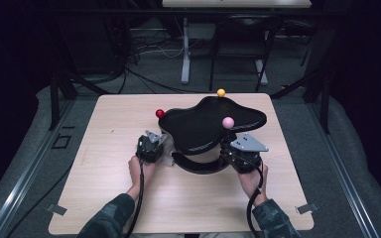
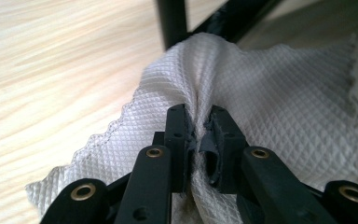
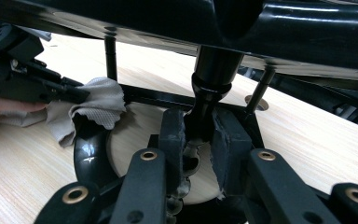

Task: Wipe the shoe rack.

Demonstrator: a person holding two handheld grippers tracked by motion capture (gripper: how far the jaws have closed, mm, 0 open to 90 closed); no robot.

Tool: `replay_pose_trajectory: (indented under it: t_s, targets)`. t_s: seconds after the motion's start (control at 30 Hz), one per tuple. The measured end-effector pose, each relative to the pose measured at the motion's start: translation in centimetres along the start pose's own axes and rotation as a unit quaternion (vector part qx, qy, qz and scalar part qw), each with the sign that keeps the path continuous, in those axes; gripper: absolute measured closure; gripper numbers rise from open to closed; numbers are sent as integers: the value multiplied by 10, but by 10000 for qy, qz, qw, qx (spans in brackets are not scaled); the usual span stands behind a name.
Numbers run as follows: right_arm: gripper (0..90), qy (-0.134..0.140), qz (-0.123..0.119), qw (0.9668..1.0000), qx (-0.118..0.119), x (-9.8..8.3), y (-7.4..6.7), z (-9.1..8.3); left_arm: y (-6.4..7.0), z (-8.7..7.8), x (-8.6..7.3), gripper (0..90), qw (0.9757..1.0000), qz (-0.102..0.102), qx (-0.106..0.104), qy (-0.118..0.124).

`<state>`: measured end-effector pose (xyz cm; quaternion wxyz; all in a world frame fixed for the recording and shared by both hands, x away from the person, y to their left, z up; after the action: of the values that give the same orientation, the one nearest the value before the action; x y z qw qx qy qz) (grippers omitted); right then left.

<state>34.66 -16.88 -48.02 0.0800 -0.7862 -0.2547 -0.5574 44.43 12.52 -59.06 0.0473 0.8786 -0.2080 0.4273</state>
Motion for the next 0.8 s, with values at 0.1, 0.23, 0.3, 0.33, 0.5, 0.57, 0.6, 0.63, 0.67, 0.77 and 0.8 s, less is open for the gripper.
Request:
replay_pose_trajectory:
  t_s: [0.1,0.23,0.3,0.33,0.5,0.57,0.6,0.63,0.67,0.77,0.8]
  targets:
    - [751,1,5,10000,-5,0,0,0,-6,-3,4,792,9999,-112,39,99]
    - [751,3,8,10000,-4,0,0,0,-11,-15,12,792,9993,-210,42,319]
    - [751,0,3,10000,-4,0,0,0,-14,-20,19,792,9988,-220,84,439]
    - [751,4,6,10000,-9,0,0,0,-15,-22,22,792,9986,-199,123,480]
    - [751,3,2,10000,-10,0,0,0,-22,-25,36,792,9982,-131,233,532]
    - [751,2,3,10000,-10,0,0,0,-24,-22,38,792,9984,-156,239,497]
    - [750,2,1,10000,-9,0,0,0,-24,-20,38,792,9985,-130,250,466]
    - [751,3,1,10000,-9,0,0,0,-24,-18,38,792,9987,-121,253,434]
    - [751,3,4,10000,-9,0,0,0,-24,-15,37,792,9989,-100,245,385]
    - [751,4,2,10000,-1,0,0,0,-23,-6,32,792,9997,-93,146,175]
    - [751,3,-2,10000,-1,0,0,0,-22,-3,30,792,9998,-79,116,140]
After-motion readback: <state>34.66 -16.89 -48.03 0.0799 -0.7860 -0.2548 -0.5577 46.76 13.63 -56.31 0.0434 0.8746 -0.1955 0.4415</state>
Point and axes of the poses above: each handheld gripper's, and its own axes: z roughly forward along the jaws, x roughly out of its top, y roughly to its right, the point moved 2 cm from there along z, roughly forward along the jaws, and after that the axes turned 2 degrees about y, right-handed, at the moved point
